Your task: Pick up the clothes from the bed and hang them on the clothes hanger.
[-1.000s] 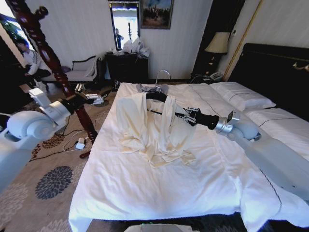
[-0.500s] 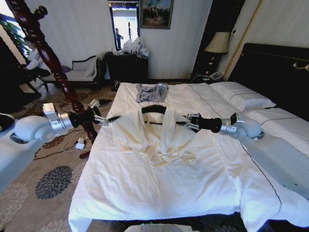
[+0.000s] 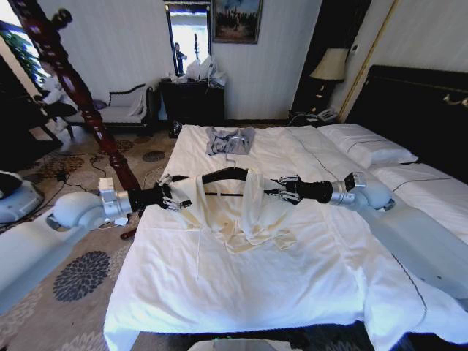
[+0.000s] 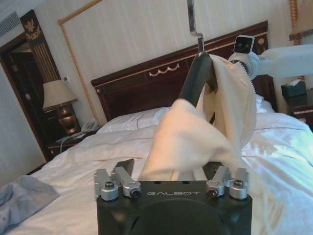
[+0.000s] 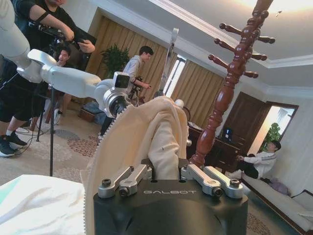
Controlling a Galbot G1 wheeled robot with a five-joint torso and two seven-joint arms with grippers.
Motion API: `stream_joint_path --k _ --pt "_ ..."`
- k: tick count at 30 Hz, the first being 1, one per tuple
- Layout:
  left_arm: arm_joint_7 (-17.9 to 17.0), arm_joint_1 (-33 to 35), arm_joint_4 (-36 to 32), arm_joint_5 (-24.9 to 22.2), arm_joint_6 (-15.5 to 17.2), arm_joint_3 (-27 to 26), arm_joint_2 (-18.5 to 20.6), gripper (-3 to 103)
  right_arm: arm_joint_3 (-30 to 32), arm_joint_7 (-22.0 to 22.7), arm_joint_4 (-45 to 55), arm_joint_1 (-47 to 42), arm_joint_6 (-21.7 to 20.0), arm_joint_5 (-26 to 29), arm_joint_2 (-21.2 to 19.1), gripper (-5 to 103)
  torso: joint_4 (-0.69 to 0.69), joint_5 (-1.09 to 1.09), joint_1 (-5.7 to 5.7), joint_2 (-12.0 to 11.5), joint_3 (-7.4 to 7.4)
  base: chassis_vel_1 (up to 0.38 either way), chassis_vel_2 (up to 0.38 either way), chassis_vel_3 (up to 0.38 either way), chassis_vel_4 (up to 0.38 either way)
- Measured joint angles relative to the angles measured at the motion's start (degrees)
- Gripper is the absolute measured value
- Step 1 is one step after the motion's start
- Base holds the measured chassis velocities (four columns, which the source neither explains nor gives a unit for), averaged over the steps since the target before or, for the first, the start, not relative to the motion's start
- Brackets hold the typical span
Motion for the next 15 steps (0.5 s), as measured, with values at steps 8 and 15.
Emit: stream_joint_path --k 8,15 --pt "0.8 0.1 -0.8 -0.6 0.1 0.4 0.0 49 -0.5 0.4 0.6 0.3 0.0 -0.7 0.0 20 0.02 0.01 0.00 0.0 0.00 0.000 0.000 0.000 0.000" --pt "3.4 0.3 -1.1 -2.4 0.3 0.7 -0.3 24 -0.8 2.7 0.8 0.3 1.2 -0.7 -0.4 21 0.02 0.00 0.00 0.0 0.00 0.000 0.000 0.000 0.000"
